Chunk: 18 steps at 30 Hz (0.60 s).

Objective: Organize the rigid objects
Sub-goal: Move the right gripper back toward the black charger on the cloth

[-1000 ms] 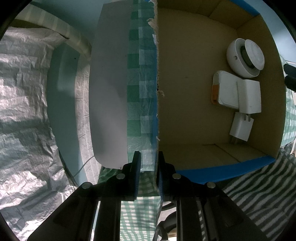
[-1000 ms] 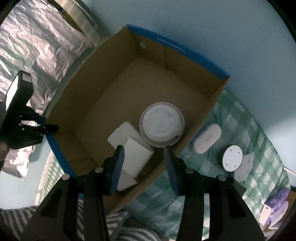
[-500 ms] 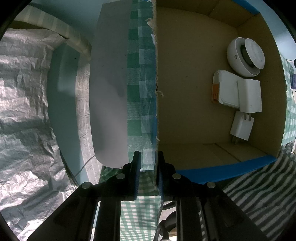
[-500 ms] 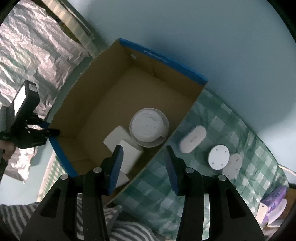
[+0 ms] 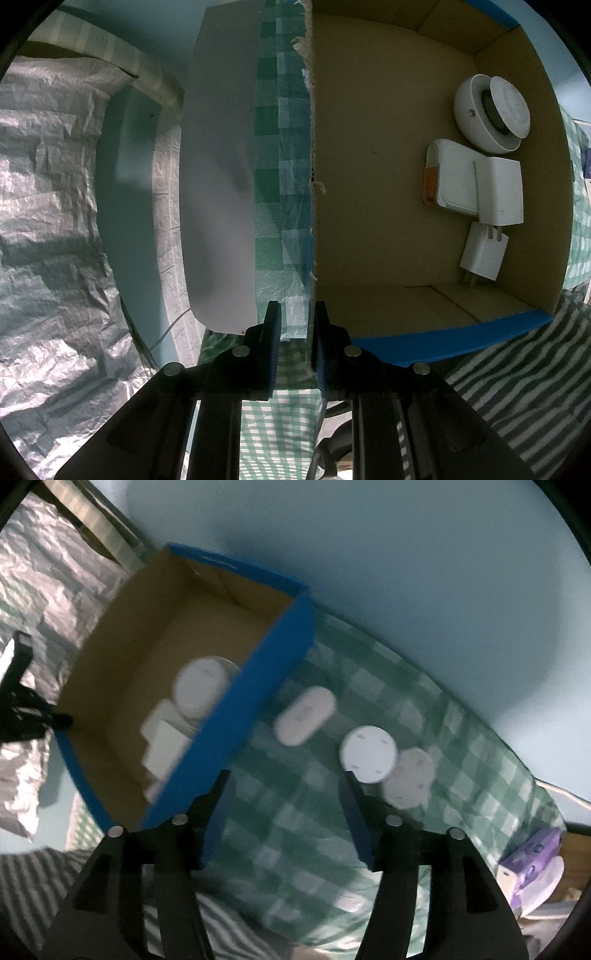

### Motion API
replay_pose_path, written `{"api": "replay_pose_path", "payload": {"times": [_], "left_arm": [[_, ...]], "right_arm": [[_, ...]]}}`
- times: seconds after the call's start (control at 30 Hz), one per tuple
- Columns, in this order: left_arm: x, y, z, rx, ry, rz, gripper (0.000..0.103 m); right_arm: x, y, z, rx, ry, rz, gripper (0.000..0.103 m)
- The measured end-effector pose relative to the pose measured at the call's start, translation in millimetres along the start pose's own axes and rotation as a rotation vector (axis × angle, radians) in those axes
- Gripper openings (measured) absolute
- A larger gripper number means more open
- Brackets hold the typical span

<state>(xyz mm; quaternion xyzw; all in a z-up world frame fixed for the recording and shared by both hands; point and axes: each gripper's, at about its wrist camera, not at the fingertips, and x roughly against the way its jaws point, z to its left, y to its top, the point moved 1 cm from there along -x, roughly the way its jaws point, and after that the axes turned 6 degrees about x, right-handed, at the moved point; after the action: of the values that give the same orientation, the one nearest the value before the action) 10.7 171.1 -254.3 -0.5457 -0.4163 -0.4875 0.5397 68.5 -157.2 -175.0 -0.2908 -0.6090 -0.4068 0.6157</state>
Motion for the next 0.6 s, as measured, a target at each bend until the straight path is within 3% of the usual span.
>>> {"api": "replay_pose_path", "payload": {"times": [0.3,0.6], "left_arm": [[-0.6,-0.3,-1.1,0.006,-0.004,0.001,0.017],[-1.0,-0.5,-5.6,0.003,0.005,0.004,0.017]], "right_arm": [[-27.2,-38.6,-55.4,0.008,-0.025,0.054,0.065],[-50.7,-58.7,-73.8,0.044,-0.014,0.095,0.065]]}}
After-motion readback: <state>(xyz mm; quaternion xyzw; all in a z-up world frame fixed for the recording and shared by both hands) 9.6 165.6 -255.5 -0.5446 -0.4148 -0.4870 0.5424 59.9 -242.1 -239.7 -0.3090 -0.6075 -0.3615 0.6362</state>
